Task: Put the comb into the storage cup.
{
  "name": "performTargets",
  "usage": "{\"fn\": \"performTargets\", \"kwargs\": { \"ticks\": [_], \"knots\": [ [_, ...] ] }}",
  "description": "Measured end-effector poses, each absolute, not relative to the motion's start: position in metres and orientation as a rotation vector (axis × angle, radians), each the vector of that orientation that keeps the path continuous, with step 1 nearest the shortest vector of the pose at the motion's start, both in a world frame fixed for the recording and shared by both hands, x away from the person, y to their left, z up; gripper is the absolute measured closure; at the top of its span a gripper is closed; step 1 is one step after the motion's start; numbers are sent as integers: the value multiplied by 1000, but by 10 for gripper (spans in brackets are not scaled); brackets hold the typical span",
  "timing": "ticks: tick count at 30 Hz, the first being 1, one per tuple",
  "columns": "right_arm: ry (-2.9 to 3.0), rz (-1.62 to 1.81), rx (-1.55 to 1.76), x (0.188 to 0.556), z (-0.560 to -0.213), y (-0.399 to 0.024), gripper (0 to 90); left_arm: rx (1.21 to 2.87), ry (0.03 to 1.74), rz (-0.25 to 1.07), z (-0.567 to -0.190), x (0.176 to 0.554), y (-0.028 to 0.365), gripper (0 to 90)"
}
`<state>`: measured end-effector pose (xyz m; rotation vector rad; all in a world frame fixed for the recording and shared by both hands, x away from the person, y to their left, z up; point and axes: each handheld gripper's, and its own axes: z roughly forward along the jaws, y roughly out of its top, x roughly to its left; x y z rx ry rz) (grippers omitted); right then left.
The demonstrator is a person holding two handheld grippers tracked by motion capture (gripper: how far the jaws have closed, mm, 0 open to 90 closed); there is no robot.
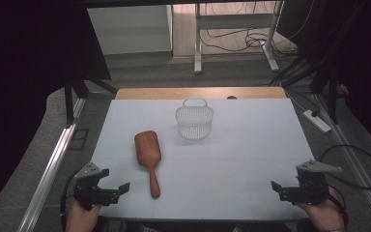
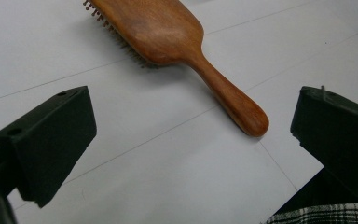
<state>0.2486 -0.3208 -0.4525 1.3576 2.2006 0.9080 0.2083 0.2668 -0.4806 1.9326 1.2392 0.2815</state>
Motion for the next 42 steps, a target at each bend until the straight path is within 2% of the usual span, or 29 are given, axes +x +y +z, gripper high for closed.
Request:
{"fn": "performTargets", "kwargs": {
  "ticks": [24,42],
  "knots": [
    [2225,912,1333,249,-453,-319,0,1955,1255,269,-480,211,265,0],
    [2226,925,1316,248,-452,-319,0,2007,1152,215,-480,223,252,0]
  ]
}}
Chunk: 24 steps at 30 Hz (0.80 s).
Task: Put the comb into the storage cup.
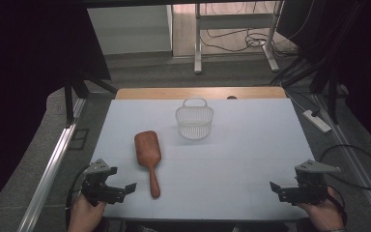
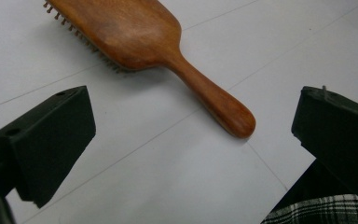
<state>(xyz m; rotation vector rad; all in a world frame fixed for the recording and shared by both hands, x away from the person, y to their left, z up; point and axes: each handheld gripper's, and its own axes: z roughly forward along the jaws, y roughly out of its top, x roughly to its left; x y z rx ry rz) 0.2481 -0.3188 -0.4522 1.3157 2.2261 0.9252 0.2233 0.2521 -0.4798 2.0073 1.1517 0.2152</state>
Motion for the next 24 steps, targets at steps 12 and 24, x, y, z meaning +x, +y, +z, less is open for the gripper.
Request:
{"fn": "performTargets", "kwargs": {
  "ticks": [12,24],
  "knots": [
    [2220,943,1335,249,-452,-321,0,2000,1137,227,-478,234,246,0],
    [2221,944,1337,249,-452,-320,0,2039,1134,209,-479,247,238,0]
  ]
}}
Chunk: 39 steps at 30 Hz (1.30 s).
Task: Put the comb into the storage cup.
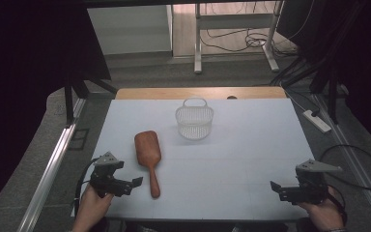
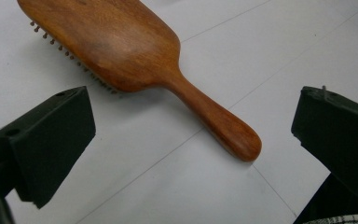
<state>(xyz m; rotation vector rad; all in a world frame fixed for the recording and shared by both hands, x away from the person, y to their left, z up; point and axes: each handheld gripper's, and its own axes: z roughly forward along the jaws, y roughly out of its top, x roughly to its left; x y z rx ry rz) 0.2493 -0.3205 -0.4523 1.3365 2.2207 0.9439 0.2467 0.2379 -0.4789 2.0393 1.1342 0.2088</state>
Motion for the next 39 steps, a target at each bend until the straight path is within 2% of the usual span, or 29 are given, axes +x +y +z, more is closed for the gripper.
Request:
{"fn": "performTargets", "kwargs": {
  "ticks": [39],
  "knots": [
    [2235,922,1331,250,-453,-319,0,2119,1113,112,-474,287,209,0]
  ]
}}
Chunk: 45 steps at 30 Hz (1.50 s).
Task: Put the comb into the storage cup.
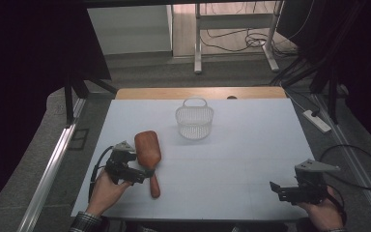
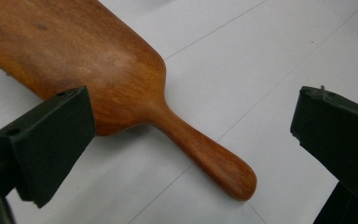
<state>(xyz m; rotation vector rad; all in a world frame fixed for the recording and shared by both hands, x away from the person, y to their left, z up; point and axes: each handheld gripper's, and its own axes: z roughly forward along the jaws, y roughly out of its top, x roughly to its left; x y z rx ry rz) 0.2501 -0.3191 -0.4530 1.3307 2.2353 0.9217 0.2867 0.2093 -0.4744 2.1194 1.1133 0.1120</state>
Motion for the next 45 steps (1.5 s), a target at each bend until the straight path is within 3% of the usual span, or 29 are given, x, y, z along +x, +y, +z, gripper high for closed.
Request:
{"fn": "performTargets", "kwargs": {
  "ticks": [41,45],
  "knots": [
    [2248,902,1320,251,-454,-317,0,2222,1011,70,-475,321,165,0],
    [2250,900,1320,251,-454,-317,0,2257,1024,96,-477,319,164,81]
  ]
}}
